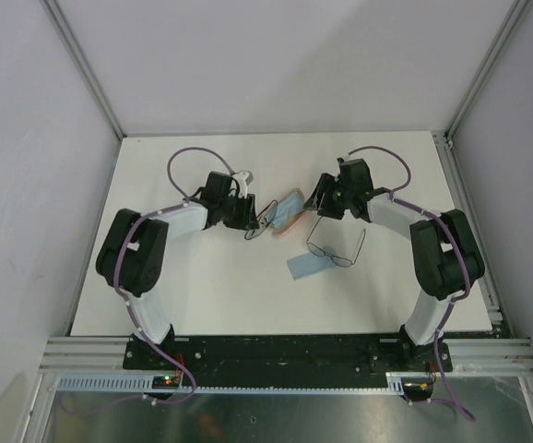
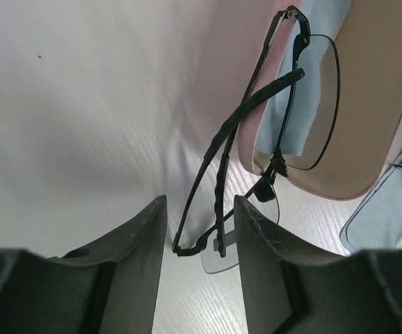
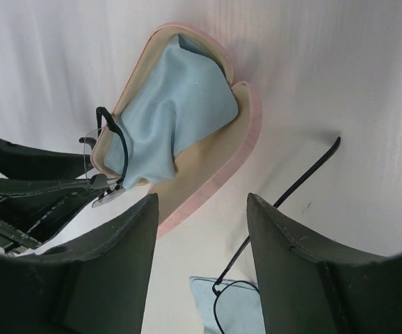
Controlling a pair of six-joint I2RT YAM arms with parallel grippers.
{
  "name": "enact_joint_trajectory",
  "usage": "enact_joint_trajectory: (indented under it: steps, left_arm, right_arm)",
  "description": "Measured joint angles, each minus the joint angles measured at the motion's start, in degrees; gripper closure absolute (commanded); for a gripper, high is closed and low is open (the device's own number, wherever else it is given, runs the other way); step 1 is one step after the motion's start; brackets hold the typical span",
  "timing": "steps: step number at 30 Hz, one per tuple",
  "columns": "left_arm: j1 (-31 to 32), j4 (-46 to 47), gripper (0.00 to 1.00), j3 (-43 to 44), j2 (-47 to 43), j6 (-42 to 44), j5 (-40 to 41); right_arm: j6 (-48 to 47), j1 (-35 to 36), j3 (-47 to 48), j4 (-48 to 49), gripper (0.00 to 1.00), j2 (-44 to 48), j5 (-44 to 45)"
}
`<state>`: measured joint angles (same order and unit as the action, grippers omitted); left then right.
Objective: Organize the sunglasses
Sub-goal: Pick up the sunglasses from the center of the board.
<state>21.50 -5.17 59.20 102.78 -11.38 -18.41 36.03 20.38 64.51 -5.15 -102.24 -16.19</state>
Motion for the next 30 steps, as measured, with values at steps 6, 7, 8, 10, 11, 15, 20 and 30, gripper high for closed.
enact_joint_trajectory:
  steps: [6, 7, 8, 10, 11, 15, 20, 30]
  left_arm:
    - [0.00, 0.00, 0.55, 1.84, 2.47, 1.36, -2.71]
    - [0.00, 0.00, 0.58, 2.19, 2.71, 1.40, -3.04]
    - [0.00, 0.07, 0.61, 2.51, 2.93, 1.44, -3.28]
    - [0.00, 0.17, 0.68, 2.91, 3.32, 1.51, -3.89]
    - [0.00, 0.20, 0.71, 3.19, 3.65, 1.68, -4.33]
    - [0.00, 0.37, 0.81, 3.43, 4.50, 1.92, -5.31]
    - [0.00, 0.35, 0.87, 3.43, 4.59, 1.84, -6.67]
    - [-0.07, -0.04, 0.90, 3.04, 0.66, -0.22, -6.21]
  right_arm:
    - [0.00, -0.15, 0.00, 0.35, 0.43, 0.00, -0.46]
    - [-0.02, -0.22, 0.00, 0.35, 0.43, 0.00, -0.50]
    - [-0.02, -0.24, 0.00, 0.35, 0.43, 0.00, -0.63]
    - [-0.02, -0.26, 0.00, 0.35, 0.43, 0.00, -0.72]
    - [-0.02, -0.26, 0.00, 0.33, 0.42, 0.00, -0.79]
    - [-0.02, -0.26, 0.00, 0.33, 0.42, 0.00, -0.83]
    - [-0.02, -0.26, 0.00, 0.31, 0.42, 0.00, -0.83]
    - [-0.02, -0.35, 0.00, 0.31, 0.42, 0.00, -0.87]
